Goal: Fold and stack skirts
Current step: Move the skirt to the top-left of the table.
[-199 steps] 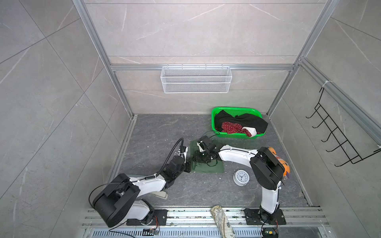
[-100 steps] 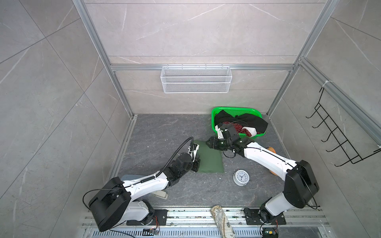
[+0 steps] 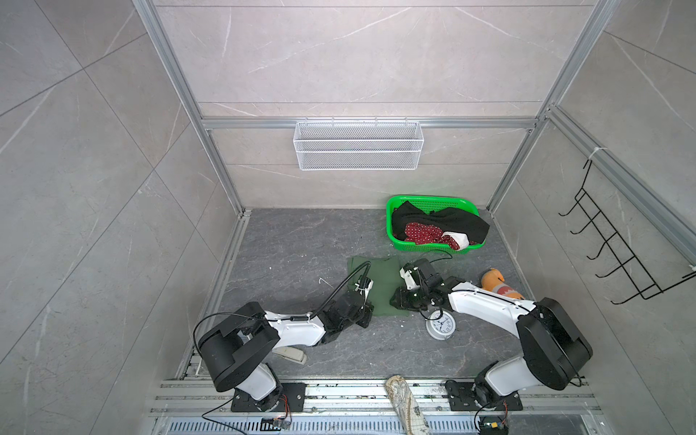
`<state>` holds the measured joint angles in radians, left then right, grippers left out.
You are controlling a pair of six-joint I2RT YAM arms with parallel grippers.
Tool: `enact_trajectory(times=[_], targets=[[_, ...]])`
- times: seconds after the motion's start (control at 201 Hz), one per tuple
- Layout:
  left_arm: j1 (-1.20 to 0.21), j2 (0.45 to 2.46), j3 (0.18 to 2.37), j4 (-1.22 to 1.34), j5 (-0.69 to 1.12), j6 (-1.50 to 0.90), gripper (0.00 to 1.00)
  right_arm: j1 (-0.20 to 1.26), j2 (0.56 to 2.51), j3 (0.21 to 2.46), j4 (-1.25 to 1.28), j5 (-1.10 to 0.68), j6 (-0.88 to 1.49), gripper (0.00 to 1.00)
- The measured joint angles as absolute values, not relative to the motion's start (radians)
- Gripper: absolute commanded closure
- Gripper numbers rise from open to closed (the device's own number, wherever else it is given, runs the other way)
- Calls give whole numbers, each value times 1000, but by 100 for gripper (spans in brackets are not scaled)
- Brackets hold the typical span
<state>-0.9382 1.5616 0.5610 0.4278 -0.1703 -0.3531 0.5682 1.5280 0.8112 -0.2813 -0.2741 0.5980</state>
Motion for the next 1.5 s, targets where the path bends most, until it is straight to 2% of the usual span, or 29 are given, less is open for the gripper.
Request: enact_trajectory(times=[0.349,0.628,0.947,1.021,1.241,1.5], targets=[[-941,1678,540,577,-235,-404,100,568,1624,827,-253,-245,595,58],[-941,1650,553,525,-244,-385,100,570,1606,838,-274,-226,563,53],[-940,1380,677,286,-289,-233,61,548,1440,962,-352,-168,495,46],[-929,1352,723,224,-295,-225,57,529,1408,976,-356,-152,488,45],[-794,1326,718,128,-207,-329,33,503,1376,975,-385,-97,473,44],[-702,1407,657,124,-59,-405,15,498,1369,950,-392,-82,474,42]])
